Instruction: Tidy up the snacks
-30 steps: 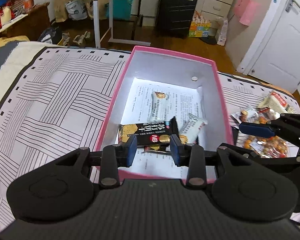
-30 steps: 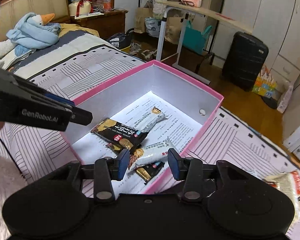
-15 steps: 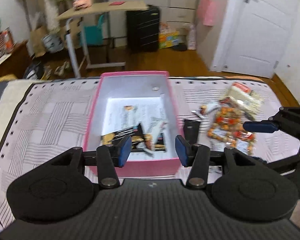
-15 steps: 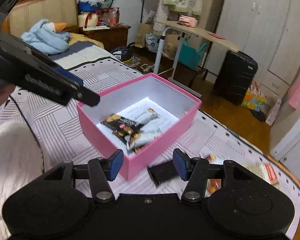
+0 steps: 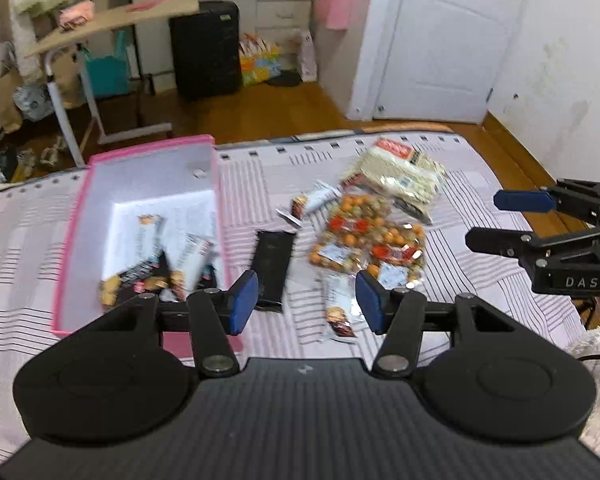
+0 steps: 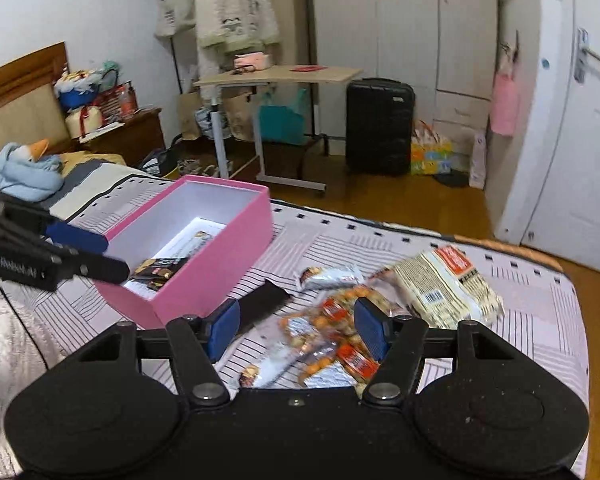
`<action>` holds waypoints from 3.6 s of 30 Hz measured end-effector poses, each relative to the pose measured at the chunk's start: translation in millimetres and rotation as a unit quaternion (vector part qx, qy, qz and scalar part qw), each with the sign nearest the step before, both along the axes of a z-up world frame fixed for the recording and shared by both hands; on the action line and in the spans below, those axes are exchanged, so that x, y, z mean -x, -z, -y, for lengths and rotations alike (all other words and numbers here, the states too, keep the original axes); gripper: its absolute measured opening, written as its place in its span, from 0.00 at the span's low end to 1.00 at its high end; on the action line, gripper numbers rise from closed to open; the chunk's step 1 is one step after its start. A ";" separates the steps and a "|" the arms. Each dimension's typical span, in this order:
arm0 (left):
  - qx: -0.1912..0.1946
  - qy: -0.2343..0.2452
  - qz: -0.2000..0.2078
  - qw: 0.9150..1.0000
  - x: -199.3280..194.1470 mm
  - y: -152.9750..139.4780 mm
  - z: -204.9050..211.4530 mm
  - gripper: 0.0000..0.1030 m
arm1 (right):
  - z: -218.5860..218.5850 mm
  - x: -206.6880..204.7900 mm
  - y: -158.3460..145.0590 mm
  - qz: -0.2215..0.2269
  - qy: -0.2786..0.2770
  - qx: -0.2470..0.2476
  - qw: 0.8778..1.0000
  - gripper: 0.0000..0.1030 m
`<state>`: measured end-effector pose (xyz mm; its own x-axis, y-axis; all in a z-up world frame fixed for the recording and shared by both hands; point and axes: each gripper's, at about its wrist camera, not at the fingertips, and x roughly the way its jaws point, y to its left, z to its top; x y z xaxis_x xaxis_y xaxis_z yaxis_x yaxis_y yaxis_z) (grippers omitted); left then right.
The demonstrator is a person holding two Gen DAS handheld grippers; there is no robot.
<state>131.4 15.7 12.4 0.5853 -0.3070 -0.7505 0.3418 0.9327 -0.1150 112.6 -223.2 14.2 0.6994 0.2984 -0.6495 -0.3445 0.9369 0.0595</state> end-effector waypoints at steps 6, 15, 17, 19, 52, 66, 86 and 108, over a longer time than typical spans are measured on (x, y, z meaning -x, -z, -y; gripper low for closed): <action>0.017 0.017 -0.034 0.999 -18.1 38.0 32.5 0.48 | 20.3 -20.2 33.7 -0.040 0.028 0.009 0.999 0.67; 0.032 0.065 -0.056 0.996 -60.4 98.2 92.5 0.28 | 52.9 -54.9 75.1 -0.089 0.049 0.002 0.995 0.67; 0.043 0.068 -0.078 0.994 -71.3 112.5 101.0 0.27 | 56.0 -59.4 83.4 -0.090 0.042 0.003 0.995 0.67; 0.051 0.070 -0.090 0.992 -78.2 124.7 108.0 0.26 | 58.3 -61.6 94.9 -0.095 0.037 0.005 0.995 0.67; 0.091 0.056 -0.090 0.990 -79.3 180.7 121.0 0.46 | 56.9 -71.3 146.7 -0.203 0.024 -0.006 0.979 0.11; 0.119 0.019 -0.103 0.987 -87.6 182.2 122.3 0.41 | 56.5 -72.8 148.0 -0.189 0.020 0.037 0.981 0.53; 0.154 0.033 -0.156 0.975 -93.5 195.2 125.5 0.29 | 10.1 -75.5 189.6 -0.172 0.045 0.079 0.981 1.00; 0.153 0.067 -0.195 0.966 -81.8 172.5 125.6 0.32 | 15.0 -51.7 168.9 -0.197 0.092 0.018 0.976 0.82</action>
<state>213.2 -109.9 -160.1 0.2147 -0.6031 -0.7682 0.3326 0.7847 -0.5231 164.4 -238.1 -154.7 0.4333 0.1633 -0.8863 -0.1274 0.9847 0.1191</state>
